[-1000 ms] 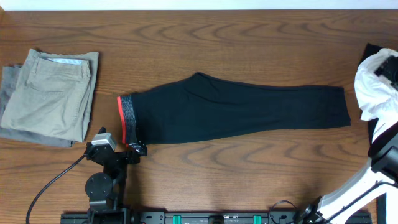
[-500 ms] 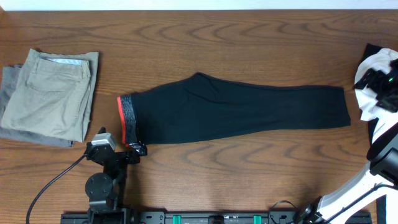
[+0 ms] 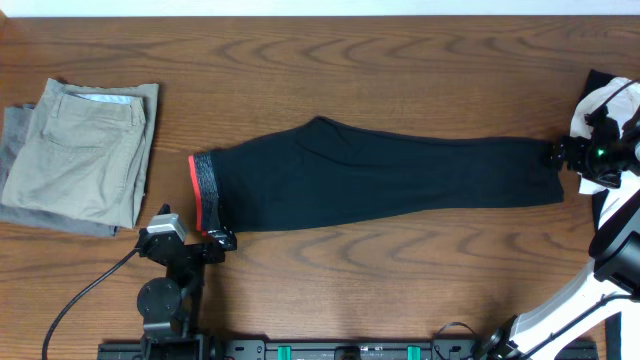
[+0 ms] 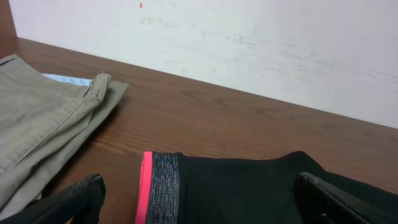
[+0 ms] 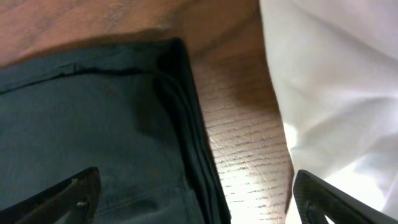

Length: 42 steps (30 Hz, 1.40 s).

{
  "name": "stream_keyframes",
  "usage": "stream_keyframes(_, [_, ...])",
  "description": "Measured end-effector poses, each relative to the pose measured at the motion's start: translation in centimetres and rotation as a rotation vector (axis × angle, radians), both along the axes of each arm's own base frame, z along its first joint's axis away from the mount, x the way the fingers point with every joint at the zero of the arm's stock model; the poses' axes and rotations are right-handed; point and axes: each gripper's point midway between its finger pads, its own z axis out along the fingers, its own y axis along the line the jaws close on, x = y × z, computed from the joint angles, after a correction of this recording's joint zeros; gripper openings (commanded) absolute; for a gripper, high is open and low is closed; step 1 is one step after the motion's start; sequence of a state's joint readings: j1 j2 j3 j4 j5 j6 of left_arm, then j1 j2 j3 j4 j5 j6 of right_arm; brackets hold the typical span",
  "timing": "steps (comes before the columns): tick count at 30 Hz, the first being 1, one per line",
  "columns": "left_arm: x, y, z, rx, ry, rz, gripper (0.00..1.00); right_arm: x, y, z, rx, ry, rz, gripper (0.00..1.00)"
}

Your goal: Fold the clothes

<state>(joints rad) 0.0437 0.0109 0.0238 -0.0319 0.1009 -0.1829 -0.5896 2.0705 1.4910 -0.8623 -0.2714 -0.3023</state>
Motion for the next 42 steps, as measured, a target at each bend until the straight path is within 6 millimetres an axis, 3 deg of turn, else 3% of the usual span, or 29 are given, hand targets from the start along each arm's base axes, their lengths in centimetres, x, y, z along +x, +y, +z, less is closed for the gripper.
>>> stream_keyframes(14, [0.0, 0.0, 0.0, 0.0, 0.0, 0.0, 0.98, 0.7, 0.6, 0.2, 0.019, -0.051, 0.082, 0.95])
stream_keyframes(20, [0.0, 0.0, 0.0, 0.0, 0.0, 0.0, 0.98, 0.5, 0.9, -1.6, 0.043, -0.027, 0.105, 0.94])
stream_keyframes(24, [0.0, 0.0, 0.0, 0.0, 0.0, 0.0, 0.98, 0.8, 0.9, -1.6, 0.044, -0.038, 0.117, 0.92])
stream_keyframes(39, [0.0, 0.0, 0.0, 0.0, 0.0, 0.0, 0.98, 1.3, 1.8, -2.1, 0.172, -0.061, 0.14, 0.77])
stream_keyframes(42, [0.0, 0.0, 0.0, 0.0, 0.0, 0.0, 0.98, 1.2, 1.6, -2.1, 0.206, -0.078, 0.126, 0.7])
